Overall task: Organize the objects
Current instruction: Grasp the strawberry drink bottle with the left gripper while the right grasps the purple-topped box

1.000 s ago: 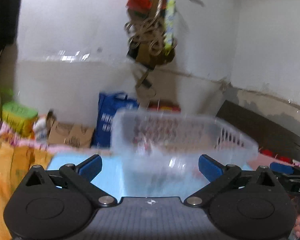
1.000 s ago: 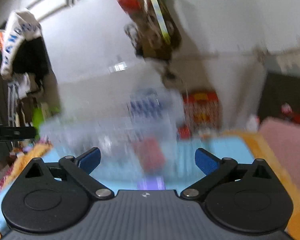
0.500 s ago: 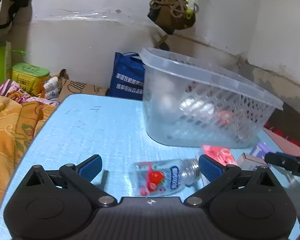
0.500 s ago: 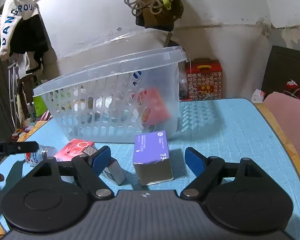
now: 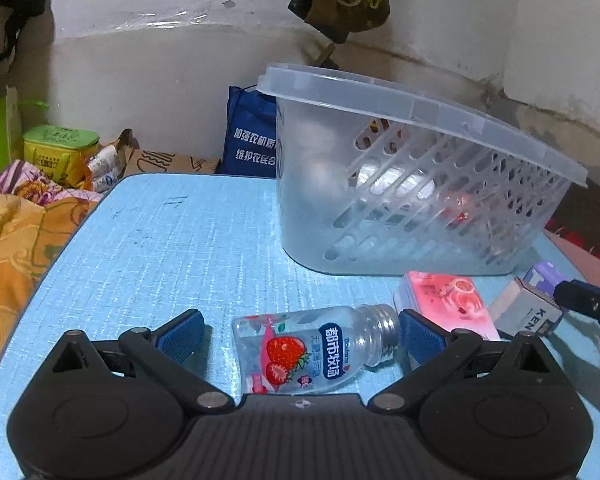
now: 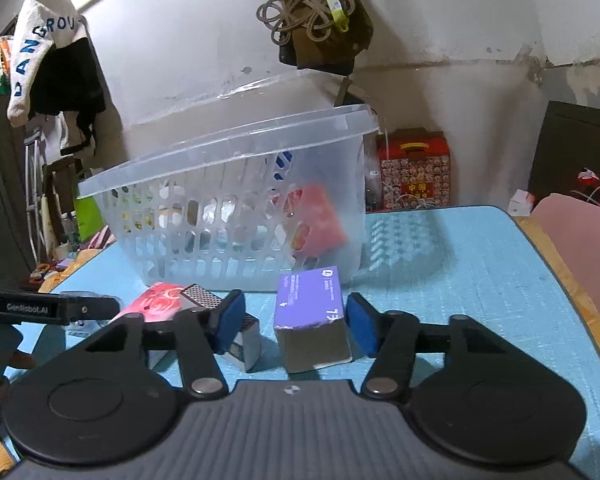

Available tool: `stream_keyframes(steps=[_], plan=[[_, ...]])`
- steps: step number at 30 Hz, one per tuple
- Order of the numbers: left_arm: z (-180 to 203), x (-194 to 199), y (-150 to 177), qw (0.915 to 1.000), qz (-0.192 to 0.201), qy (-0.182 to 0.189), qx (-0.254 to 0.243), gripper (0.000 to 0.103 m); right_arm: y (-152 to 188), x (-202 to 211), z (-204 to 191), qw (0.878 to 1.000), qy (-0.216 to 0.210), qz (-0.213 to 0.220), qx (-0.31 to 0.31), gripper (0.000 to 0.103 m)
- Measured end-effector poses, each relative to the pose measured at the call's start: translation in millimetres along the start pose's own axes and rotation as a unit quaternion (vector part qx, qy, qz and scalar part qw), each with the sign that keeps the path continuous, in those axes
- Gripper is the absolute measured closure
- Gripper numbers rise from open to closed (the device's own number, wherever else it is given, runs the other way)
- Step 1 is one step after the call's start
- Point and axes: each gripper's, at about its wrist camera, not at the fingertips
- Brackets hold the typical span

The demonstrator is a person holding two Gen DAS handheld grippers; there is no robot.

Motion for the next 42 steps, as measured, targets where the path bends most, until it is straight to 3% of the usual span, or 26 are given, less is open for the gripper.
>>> stream_keyframes(steps=[13,22,30,31,33,34,42], plan=[[-2.9,-3.1,-1.1,0.9999,0.000,0.007,0.009,0.000,1.4,0.8,6.2,1.000,0.007,0.002,-0.018,0.048],[7.4,-6.7,1.5,0.9997,-0.005,-0.018,-0.018,0.000,-1.6,-12.5,2.8,0.999,0.000,-0.041,-0.005,0.048],[15.3,-7.5,5.0,0.9987,-0.010,-0.032,-0.038,0.000,-0.6,-8.9,-0.5,0.999,0.004,-0.037,0.004,0.048],[16.6,-7.8,5.4,0.9985,-0.009,-0.036,-0.041,0.001,-0.6,-8.4,-0.3,0.999,0.003,-0.036,0.003,0.052],[17.5,-6.3,6.1,0.9981,0.000,-0.046,-0.041,0.013,-0.2,-8.0,-0.6,0.999,0.003,-0.033,-0.001,0.057],[16.9,-5.1,6.6,0.9980,0.006,-0.050,-0.039,0.013,0.1,-7.1,-0.6,1.000,0.003,-0.029,-0.002,0.057],[0.5,1.0,2.2,0.9998,0.019,-0.007,0.000,0.013,1.0,3.4,-3.9,1.000,0.010,0.009,0.006,0.059]])
Point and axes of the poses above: each gripper's, at about its wrist camera, not at the fingertips, and x roughly against the way its jaws point, z to its right, y to its underside, and after that the axes turned 13 degrees about x, right-handed
